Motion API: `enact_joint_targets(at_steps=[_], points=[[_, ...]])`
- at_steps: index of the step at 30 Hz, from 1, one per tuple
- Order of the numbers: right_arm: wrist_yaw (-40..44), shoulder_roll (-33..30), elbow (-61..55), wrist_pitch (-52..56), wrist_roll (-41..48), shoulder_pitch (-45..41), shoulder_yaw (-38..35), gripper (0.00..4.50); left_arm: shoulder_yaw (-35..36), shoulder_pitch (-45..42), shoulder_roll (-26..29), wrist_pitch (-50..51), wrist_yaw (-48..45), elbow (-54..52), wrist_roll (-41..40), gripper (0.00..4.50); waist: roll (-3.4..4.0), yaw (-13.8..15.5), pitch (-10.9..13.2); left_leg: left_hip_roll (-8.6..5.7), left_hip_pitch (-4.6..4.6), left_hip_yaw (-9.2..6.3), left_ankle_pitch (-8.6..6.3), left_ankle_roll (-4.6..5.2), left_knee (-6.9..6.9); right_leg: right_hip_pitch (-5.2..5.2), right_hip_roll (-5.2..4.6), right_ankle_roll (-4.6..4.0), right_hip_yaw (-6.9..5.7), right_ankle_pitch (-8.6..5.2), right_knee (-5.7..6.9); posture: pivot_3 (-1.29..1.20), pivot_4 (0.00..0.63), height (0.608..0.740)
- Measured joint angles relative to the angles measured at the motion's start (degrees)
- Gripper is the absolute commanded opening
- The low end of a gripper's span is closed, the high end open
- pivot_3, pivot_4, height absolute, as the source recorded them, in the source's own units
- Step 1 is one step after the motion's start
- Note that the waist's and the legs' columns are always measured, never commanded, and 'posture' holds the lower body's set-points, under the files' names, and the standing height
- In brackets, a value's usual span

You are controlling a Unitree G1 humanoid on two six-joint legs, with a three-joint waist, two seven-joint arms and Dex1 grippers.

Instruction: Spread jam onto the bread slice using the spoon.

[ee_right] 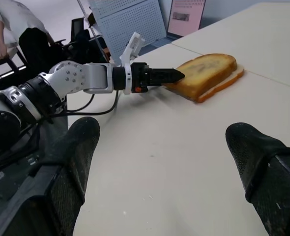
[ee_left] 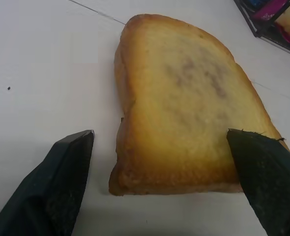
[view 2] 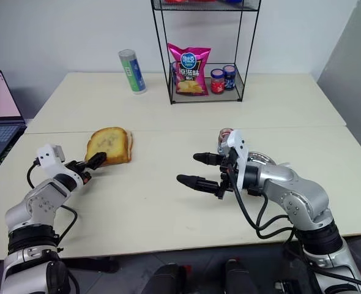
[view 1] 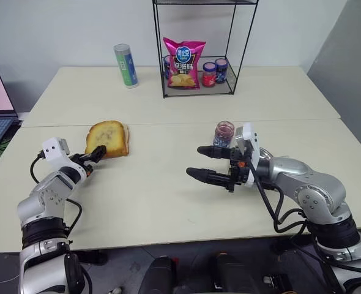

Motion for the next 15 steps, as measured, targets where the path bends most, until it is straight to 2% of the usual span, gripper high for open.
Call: enact_joint_targets(at_steps=[4, 8, 15], points=[[-1.6, 1.5, -0.9, 0.2, 0.0, 1.0, -0.4, 4.50, -0.2, -1.5, 0.3, -1.3, -0.9, 3.0, 1.2, 3.46, -0.01, 0.1, 0.0, 0.03, 0.00, -0.04, 0.00, 0.00, 0.00, 0.00, -0.04, -0.01, 0.01, 0.00, 0.02, 0.00, 0.150, 0.740], [-1.6, 1.3, -2.1, 0.7, 0.0, 1.9, -0.5, 4.50, -0.2, -1.4, 0.3, -1.1, -1.6, 3.0, 1.3, 2.61, -0.01, 0.1, 0.0, 0.03, 0.00, -0.03, 0.00, 0.00, 0.01, 0.00, -0.07, -0.02, 0.02, 0.00, 0.01, 0.00, 0.150, 0.740], [-2.5, 1.9, -2.2, 0.5, -0.6, 2.3, -0.7, 4.50, -0.1, -0.3, 0.4, -1.2, -2.0, 1.9, 1.5, 1.38, -0.02, 0.1, 0.0, 0.02, 0.00, -0.05, 0.00, 0.00, 0.00, 0.00, -0.11, -0.03, 0.06, -0.01, 0.01, 0.00, 0.150, 0.740]])
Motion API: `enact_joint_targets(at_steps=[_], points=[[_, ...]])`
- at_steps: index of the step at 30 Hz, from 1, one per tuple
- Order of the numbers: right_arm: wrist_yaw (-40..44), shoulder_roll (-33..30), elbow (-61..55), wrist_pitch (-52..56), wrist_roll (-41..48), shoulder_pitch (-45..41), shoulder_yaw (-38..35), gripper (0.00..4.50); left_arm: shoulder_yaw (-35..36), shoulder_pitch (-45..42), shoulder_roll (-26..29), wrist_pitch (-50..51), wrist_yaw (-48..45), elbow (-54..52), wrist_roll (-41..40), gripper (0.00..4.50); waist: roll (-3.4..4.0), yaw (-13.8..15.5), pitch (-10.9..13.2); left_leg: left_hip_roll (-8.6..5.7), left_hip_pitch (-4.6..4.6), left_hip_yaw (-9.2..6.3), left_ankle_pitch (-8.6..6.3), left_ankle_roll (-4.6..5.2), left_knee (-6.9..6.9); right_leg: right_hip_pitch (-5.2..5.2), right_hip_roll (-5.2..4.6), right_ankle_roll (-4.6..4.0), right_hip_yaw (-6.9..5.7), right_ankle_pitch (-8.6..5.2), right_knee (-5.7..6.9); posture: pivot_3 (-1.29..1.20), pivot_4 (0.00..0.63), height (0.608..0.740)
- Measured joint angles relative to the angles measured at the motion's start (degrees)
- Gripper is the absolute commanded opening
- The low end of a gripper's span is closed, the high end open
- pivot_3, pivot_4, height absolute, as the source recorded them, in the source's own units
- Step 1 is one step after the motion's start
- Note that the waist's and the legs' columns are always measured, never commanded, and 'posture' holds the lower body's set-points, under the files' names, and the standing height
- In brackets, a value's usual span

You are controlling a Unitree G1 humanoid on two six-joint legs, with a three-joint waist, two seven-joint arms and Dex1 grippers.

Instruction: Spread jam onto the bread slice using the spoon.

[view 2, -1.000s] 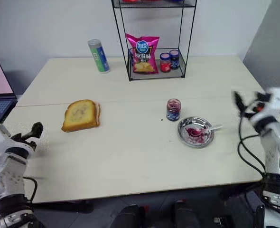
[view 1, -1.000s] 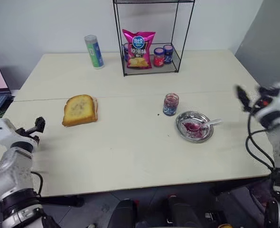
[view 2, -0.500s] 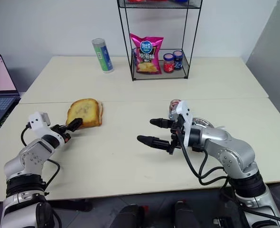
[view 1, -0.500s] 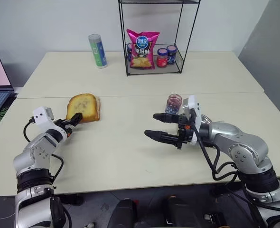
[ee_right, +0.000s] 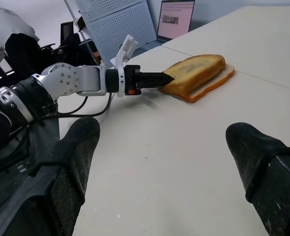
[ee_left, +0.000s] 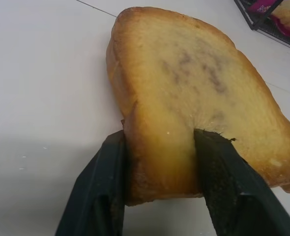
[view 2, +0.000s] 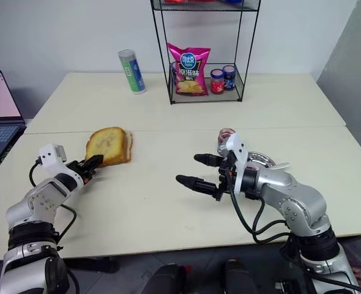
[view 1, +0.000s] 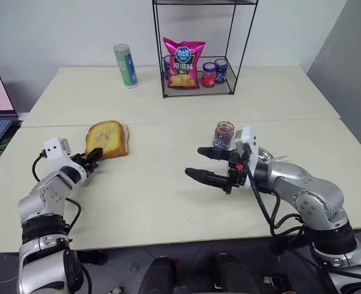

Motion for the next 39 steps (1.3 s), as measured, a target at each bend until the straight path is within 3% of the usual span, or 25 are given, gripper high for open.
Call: enact_joint_targets(at_steps=[6, 9, 15, 21, 28, 33, 39], points=[[-0.1, 0.4, 0.0, -0.3, -1.2, 0.2, 0.0, 4.50, 0.1, 0.1, 0.5, -0.2, 0.2, 0.0, 0.2, 0.35, 0.00, 0.0, 0.0, 0.00, 0.00, -0.01, 0.00, 0.00, 0.00, 0.00, 0.00, 0.00, -0.02, 0.00, 0.00, 0.00, 0.150, 0.740], [0.0, 0.6, 0.0, -0.3, -1.5, 0.2, 0.0, 4.50, 0.1, 0.1, 1.0, -0.2, 0.4, -0.1, 0.3, 0.05, 0.00, 0.0, 0.0, 0.00, 0.00, -0.01, 0.00, 0.00, -0.01, -0.01, 0.00, 0.00, -0.03, -0.01, 0.00, 0.00, 0.150, 0.740], [-0.2, 0.1, 0.2, 0.4, -1.3, 0.2, -2.2, 4.50, 0.1, 0.5, 3.1, -1.1, -0.8, -7.0, 0.7, 0.00, -0.17, 0.0, 0.0, 0.02, -0.14, -0.09, 0.00, -0.01, -0.01, -0.09, 0.00, -0.04, -0.04, -0.01, -0.04, 0.00, 0.150, 0.740], [0.5, -4.4, -3.9, 4.5, 3.3, 2.6, -5.8, 4.50, 0.6, 0.0, 6.0, 6.4, -5.6, -22.2, -6.5, 0.00, -0.17, 0.2, 0.0, -0.12, -0.22, -0.11, -0.01, -0.01, -0.02, -0.09, -0.23, -0.06, -0.10, -0.04, -0.10, 0.00, 0.150, 0.740], [-0.8, -10.2, -11.2, 11.1, 13.6, 6.8, -12.5, 4.50, -11.5, 6.2, 2.6, 18.0, -8.6, -42.8, -13.3, 0.00, -0.17, 0.1, 0.0, -0.16, -0.22, -0.07, -0.01, -0.01, 0.00, -0.06, -0.24, -0.03, -0.05, -0.09, -0.11, 0.00, 0.150, 0.740], [-4.2, -10.3, -12.3, 11.7, 15.3, 8.6, -13.8, 4.50, -19.6, 10.4, -1.4, 18.9, -7.0, -45.7, -10.8, 0.00, -0.17, -0.2, 0.1, -0.03, -0.09, -0.05, 0.00, -0.01, -0.04, -0.05, 0.03, 0.12, 0.01, -0.31, 0.00, 0.00, 0.150, 0.740], [-6.4, -10.4, -12.5, 11.4, 16.0, 9.2, -14.1, 4.50, -17.5, 4.7, -1.9, 13.7, -3.9, -37.1, -6.3, 0.00, -0.18, 0.1, 0.1, 0.03, -0.13, -0.13, 0.00, -0.01, 0.00, -0.05, 0.40, 0.11, -0.03, -0.32, -0.02, 0.00, 0.150, 0.740]])
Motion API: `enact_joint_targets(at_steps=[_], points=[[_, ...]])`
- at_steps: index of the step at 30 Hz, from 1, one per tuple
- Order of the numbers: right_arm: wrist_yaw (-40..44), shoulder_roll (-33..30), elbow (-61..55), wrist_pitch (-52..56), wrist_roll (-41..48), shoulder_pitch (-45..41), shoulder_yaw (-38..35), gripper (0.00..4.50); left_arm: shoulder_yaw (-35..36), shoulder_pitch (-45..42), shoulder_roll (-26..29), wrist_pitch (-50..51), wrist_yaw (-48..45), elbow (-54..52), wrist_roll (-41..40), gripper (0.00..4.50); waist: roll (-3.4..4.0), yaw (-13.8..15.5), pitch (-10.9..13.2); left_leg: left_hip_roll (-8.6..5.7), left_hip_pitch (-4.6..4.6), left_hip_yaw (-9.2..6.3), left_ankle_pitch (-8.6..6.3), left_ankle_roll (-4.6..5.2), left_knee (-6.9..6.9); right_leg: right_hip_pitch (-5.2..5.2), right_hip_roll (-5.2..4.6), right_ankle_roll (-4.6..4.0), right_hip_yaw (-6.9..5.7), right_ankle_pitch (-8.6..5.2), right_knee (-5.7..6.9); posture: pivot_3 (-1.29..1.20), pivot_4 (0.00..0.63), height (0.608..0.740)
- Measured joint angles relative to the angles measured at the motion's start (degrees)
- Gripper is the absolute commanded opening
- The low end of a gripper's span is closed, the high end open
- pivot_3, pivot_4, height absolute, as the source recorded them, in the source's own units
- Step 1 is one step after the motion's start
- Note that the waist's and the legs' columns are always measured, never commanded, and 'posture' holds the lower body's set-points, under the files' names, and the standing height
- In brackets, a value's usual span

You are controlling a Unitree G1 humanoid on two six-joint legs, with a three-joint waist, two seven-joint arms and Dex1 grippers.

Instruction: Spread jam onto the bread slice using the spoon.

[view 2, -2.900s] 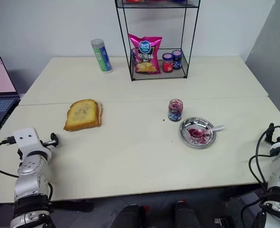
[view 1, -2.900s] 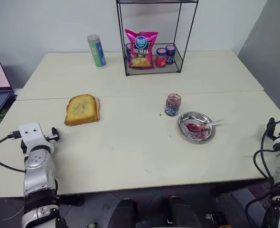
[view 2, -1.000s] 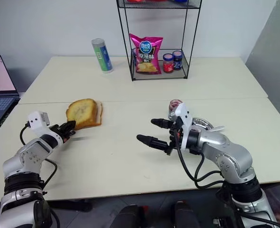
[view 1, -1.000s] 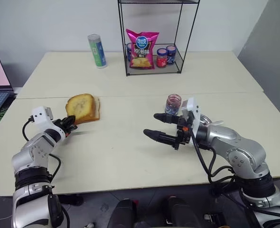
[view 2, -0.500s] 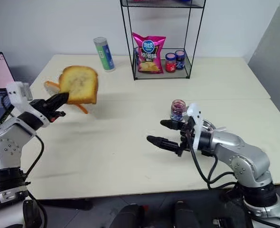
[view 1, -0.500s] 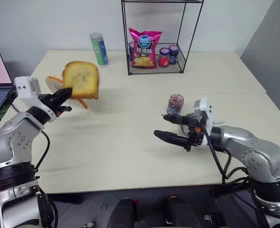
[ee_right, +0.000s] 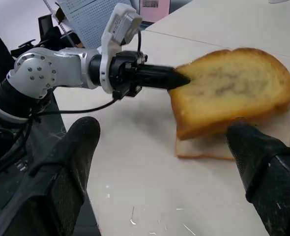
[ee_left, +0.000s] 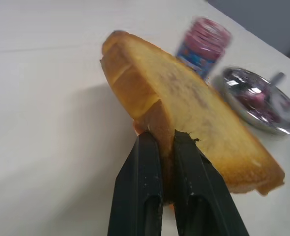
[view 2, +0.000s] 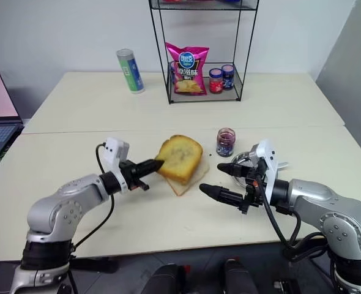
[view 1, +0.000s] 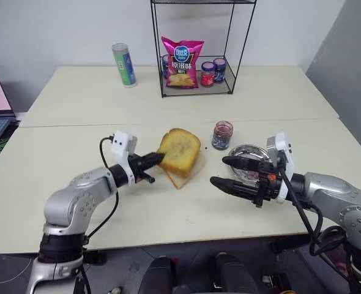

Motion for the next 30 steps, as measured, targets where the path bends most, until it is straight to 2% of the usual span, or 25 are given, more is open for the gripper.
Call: enact_joint_targets(at_steps=[4, 8, 11, 14, 16, 20, 26, 28, 29, 30], points=[[0.2, -0.1, 0.6, -0.4, -0.1, -0.3, 0.1, 4.50, 7.4, -6.8, 5.2, -4.4, 1.5, 9.1, 2.2, 0.00, -0.01, -0.3, 0.0, -0.01, 0.02, 0.14, -0.01, 0.01, -0.07, -0.03, 0.04, 0.05, 0.01, -0.02, -0.06, 0.00, 0.150, 0.740], [0.4, 0.0, 1.9, -1.1, -0.4, -1.1, 0.5, 4.50, 9.8, -6.9, 7.4, -6.8, 2.7, 16.4, 5.3, 0.00, -0.01, -0.2, 0.0, -0.01, 0.01, 0.13, -0.01, 0.01, -0.06, -0.02, -0.09, 0.07, 0.01, -0.02, -0.07, 0.00, 0.150, 0.740], [1.2, 0.4, 2.7, -1.5, -1.3, -2.2, 1.7, 4.50, 11.5, -3.4, 6.6, -7.0, 4.1, 20.0, 6.3, 0.00, 0.00, -0.1, 0.0, -0.02, 0.07, 0.16, -0.01, 0.01, -0.05, 0.01, -0.30, 0.09, 0.02, 0.00, -0.05, 0.00, 0.150, 0.740], [1.5, 0.7, 3.7, -2.0, -1.9, -2.5, 2.1, 4.50, 12.2, 1.0, 3.4, -7.2, 6.5, 21.7, 7.2, 0.00, -0.02, 0.1, 0.0, -0.02, 0.04, 0.07, -0.01, 0.01, -0.01, 0.02, -0.41, 0.09, 0.02, 0.02, -0.04, 0.00, 0.150, 0.740], [1.6, 0.8, 4.1, -2.3, -2.0, -3.0, 2.3, 4.50, 14.6, 1.4, 1.3, -6.9, 8.1, 21.4, 6.0, 0.00, -0.09, 0.5, 0.0, -0.02, 0.01, -0.01, -0.01, 0.00, 0.03, 0.03, -0.45, 0.08, -0.05, 0.04, -0.03, 0.00, 0.150, 0.740], [2.0, 0.8, 4.3, -2.5, -2.3, -3.4, 2.6, 4.50, 18.5, 2.5, 0.7, -4.6, 12.6, 19.3, 4.9, 0.00, -0.09, 0.3, 0.0, -0.04, 0.03, 0.06, -0.01, 0.00, -0.01, 0.03, -0.48, 0.08, -0.01, 0.04, -0.04, 0.00, 0.150, 0.740], [2.3, 0.9, 5.8, -2.6, -3.0, -5.0, 3.2, 4.50, 20.2, 3.1, 0.2, -3.1, 16.6, 18.7, 4.8, 0.00, -0.09, 0.1, 0.0, -0.04, 0.07, 0.06, -0.01, 0.00, -0.02, 0.03, -0.48, 0.07, -0.01, 0.05, -0.01, 0.00, 0.150, 0.740], [2.4, 1.0, 6.3, -2.6, -3.2, -5.4, 3.2, 4.50, 20.3, 2.9, -0.1, -2.9, 16.6, 18.7, 4.7, 0.67, -0.09, 0.1, 0.0, -0.04, 0.08, 0.07, -0.01, 0.00, -0.03, 0.03, -0.48, 0.06, -0.02, 0.04, 0.00, 0.00, 0.150, 0.740], [2.4, 1.1, 6.4, -2.6, -3.3, -5.4, 3.2, 4.50, 20.4, 2.8, -0.2, -2.9, 16.6, 18.7, 4.6, 0.71, -0.09, 0.1, 0.0, -0.04, 0.08, 0.07, -0.01, 0.00, -0.03, 0.03, -0.48, 0.06, -0.02, 0.04, 0.00, 0.00, 0.150, 0.740], [2.3, 1.2, 6.4, -2.6, -3.6, -5.7, 3.3, 4.50, 20.6, 2.7, -0.7, -2.9, 16.6, 18.7, 4.5, 1.03, -0.08, 0.1, 0.0, -0.04, 0.08, 0.07, -0.01, 0.00, -0.03, 0.03, -0.48, 0.05, -0.02, 0.04, 0.00, 0.00, 0.150, 0.740]])
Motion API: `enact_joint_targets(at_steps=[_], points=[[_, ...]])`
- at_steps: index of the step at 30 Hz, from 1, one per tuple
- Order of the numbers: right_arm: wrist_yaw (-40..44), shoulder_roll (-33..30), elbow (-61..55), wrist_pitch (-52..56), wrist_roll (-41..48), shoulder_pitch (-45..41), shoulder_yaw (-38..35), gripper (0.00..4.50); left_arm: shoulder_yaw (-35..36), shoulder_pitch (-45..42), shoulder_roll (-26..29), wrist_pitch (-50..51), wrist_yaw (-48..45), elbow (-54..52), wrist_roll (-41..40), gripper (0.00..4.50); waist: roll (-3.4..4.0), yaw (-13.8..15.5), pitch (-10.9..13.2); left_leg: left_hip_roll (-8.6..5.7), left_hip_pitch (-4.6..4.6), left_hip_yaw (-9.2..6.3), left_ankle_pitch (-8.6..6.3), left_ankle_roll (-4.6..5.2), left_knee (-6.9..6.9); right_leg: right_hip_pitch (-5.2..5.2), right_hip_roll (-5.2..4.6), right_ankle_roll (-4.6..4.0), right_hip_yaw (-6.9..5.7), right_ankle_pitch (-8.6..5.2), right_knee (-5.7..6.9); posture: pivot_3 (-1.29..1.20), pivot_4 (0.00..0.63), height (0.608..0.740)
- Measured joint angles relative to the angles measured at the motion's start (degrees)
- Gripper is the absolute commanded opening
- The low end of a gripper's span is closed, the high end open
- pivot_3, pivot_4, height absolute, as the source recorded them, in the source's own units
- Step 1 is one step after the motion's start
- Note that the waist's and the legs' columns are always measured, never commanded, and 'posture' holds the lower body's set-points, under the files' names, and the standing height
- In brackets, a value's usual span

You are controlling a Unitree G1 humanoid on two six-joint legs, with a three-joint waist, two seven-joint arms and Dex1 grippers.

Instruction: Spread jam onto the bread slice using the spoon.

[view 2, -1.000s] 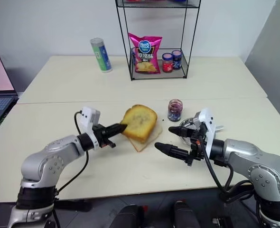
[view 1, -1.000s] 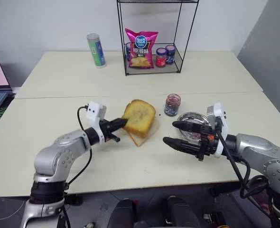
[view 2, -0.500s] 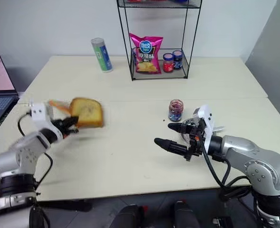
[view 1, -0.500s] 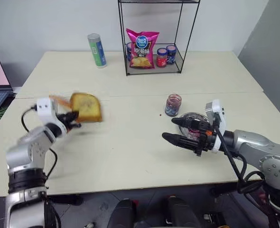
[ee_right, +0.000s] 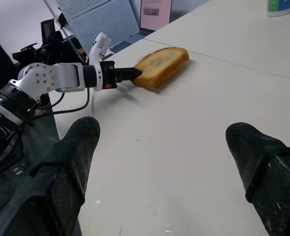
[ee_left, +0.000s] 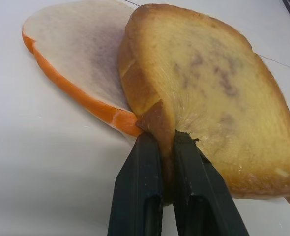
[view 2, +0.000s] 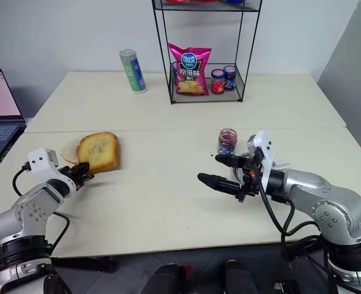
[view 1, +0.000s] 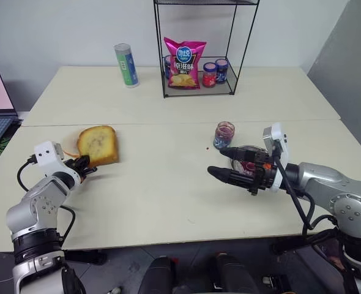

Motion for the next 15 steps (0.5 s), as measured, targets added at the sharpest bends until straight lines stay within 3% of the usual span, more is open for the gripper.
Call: enact_joint_targets(at_steps=[7, 15], points=[[-0.1, 0.6, 0.0, 0.1, -0.4, -1.2, 0.0, 4.50, 1.1, 1.2, -1.5, 2.0, 1.7, -2.9, -1.3, 2.37, 0.00, 0.2, 0.0, -0.04, -0.01, 0.02, 0.00, 0.00, 0.01, 0.02, -0.06, -0.04, 0.02, 0.03, -0.03, 0.00, 0.150, 0.740], [-0.5, 2.2, 0.1, 0.1, -0.4, -1.2, 0.2, 4.50, 9.9, 9.1, -15.0, 10.5, 9.7, -19.7, -15.4, 2.37, -0.01, 0.3, 0.0, -0.14, -0.06, -0.06, 0.00, 0.00, 0.04, 0.03, -0.18, 0.06, -0.06, 0.00, -0.04, 0.00, 0.150, 0.740]])
